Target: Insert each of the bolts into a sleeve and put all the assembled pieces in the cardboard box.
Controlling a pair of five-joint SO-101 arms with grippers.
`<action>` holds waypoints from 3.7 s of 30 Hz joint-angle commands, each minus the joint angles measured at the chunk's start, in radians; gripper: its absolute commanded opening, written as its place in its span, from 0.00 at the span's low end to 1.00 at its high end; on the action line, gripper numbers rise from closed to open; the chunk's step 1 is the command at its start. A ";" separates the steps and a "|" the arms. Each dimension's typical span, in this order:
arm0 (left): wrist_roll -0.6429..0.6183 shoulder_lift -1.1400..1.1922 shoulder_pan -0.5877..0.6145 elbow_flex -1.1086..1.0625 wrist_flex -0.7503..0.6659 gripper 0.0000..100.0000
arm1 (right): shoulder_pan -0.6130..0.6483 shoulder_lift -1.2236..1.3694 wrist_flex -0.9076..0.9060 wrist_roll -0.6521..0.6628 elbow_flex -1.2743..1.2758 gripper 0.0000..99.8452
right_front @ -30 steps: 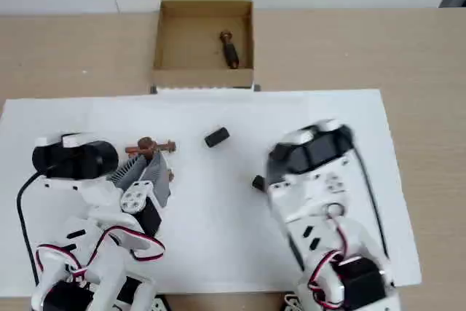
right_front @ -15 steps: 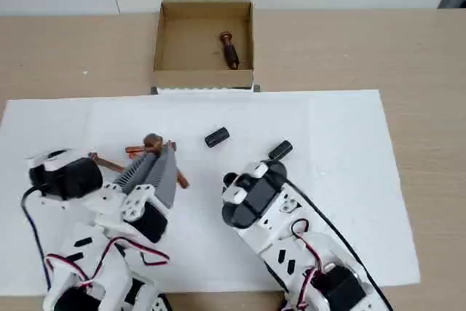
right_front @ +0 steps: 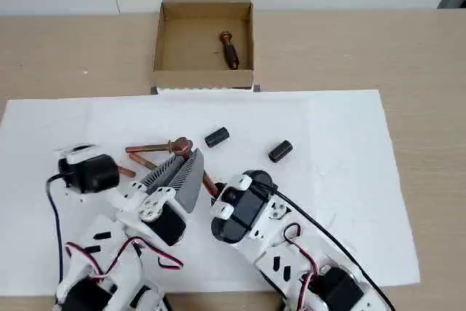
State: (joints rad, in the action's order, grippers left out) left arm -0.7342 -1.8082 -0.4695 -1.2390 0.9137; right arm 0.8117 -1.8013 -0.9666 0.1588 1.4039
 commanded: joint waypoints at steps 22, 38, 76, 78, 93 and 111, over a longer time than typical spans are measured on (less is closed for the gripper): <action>0.052 -0.009 -0.008 -0.114 -0.104 0.00 | 0.001 -0.008 0.028 0.040 -0.055 0.00; 0.081 -0.011 -0.077 -0.116 0.002 0.00 | -0.031 -0.008 0.028 0.037 -0.049 0.00; 0.204 -0.009 -0.078 -0.208 0.061 0.15 | -0.058 -0.010 0.064 0.041 -0.055 0.00; 0.204 -0.009 -0.078 -0.191 0.063 0.17 | -0.058 -0.010 0.064 0.041 -0.055 0.00; 0.272 -0.009 -0.072 -0.067 0.064 0.17 | -0.059 -0.010 0.064 0.041 -0.055 0.00; 0.493 -0.009 0.301 -0.240 0.061 0.01 | -0.194 -0.005 0.056 0.034 -0.055 0.00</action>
State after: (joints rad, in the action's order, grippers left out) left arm -0.2908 -1.8082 -0.2271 -1.4400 0.9735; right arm 0.6797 -1.7983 -0.9375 0.1926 1.4055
